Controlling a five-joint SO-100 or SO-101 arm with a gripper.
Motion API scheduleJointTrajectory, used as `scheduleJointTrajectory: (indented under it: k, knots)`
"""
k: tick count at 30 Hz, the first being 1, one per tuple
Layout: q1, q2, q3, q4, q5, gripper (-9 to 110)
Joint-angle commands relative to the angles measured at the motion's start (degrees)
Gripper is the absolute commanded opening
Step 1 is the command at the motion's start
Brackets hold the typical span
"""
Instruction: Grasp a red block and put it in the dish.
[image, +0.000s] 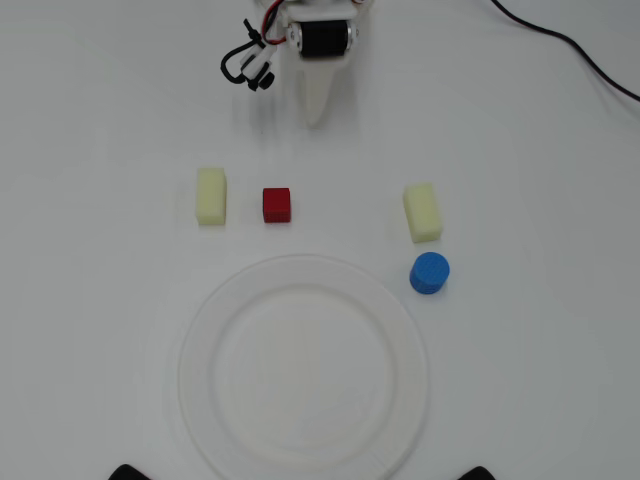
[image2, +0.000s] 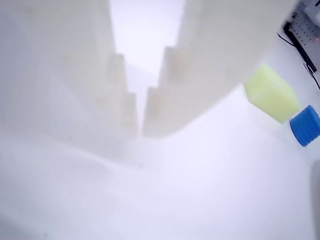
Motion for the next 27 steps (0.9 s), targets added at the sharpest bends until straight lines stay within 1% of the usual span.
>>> scheduleJointTrajectory:
  k: [1, 27]
  knots:
    - [-0.9, 10.3, 6.3, 0.7, -1.1, 0]
    - [-1.3, 10.3, 6.2, 0.6, -0.9, 0]
